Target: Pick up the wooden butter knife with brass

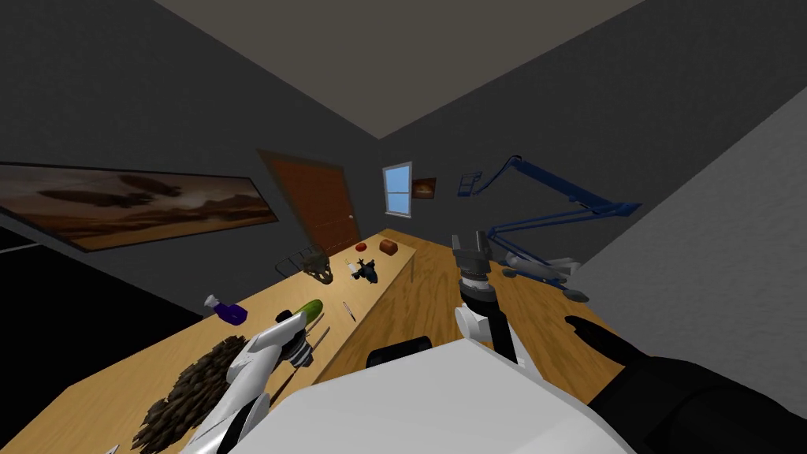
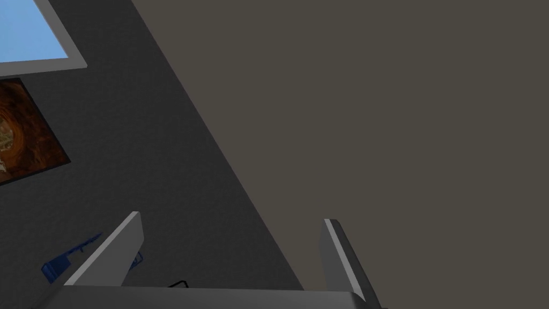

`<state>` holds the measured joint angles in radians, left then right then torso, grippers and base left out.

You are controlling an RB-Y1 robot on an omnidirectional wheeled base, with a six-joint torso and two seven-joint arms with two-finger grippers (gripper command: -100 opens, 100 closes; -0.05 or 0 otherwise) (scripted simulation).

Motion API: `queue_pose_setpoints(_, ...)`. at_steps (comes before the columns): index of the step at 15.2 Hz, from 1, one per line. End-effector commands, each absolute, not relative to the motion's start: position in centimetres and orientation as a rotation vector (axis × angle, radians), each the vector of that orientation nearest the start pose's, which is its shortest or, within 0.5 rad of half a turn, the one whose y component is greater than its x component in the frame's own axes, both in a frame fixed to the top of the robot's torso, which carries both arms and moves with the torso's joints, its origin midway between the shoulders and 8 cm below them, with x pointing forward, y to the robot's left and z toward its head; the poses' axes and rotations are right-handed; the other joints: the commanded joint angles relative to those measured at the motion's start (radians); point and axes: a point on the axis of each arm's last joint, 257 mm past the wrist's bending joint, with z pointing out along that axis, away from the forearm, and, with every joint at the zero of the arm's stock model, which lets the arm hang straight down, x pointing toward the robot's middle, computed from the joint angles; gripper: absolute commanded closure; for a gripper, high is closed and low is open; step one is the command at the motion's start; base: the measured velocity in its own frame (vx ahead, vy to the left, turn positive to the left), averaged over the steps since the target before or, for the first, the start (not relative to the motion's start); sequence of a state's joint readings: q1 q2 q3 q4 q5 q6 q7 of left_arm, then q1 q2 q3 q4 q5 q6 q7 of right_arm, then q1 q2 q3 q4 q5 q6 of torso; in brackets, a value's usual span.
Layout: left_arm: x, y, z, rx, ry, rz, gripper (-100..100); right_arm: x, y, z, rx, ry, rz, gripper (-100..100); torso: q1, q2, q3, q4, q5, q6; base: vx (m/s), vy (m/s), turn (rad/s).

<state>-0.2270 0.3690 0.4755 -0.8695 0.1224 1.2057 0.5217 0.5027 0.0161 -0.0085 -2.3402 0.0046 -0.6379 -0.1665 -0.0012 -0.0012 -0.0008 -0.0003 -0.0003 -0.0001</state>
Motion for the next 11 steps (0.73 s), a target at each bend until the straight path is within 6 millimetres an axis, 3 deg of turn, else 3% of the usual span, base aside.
queue_pose_setpoints(1,27.8,48.7,-52.5,-2.928,0.797,0.073,-100,30.4,-27.5,7.3,0.552,0.430,1.488,0,0.000,0.000,0.000,0.000,0.000,0.000,0.012,0.001,-0.024)
queue_pose_setpoints(6,26.4,47.7,-54.8,-2.929,0.815,0.075,-100,30.4,-27.5,7.3,0.552,0.430,1.488,0,0.002,-0.001,-0.001,0.000,0.000,0.000,0.041,0.019,0.036)
queue_pose_setpoints(8,26.5,47.7,-54.7,-2.931,0.814,0.078,-100,30.4,-27.5,7.3,0.552,0.430,1.488,0,0.002,-0.002,-0.001,0.000,0.001,0.000,0.044,0.018,0.027)
queue_pose_setpoints(9,26.5,47.6,-54.8,-2.929,0.815,0.076,100,30.4,-27.5,7.3,0.552,0.430,1.488,0,0.002,-0.001,-0.001,0.000,0.000,0.000,0.012,0.005,-0.001)
queue_pose_setpoints(11,26.5,47.6,-54.8,-2.929,0.815,0.075,100,30.4,-27.5,7.3,0.552,0.430,1.488,0,0.001,0.001,0.000,0.000,0.000,0.000,0.003,0.001,0.000)
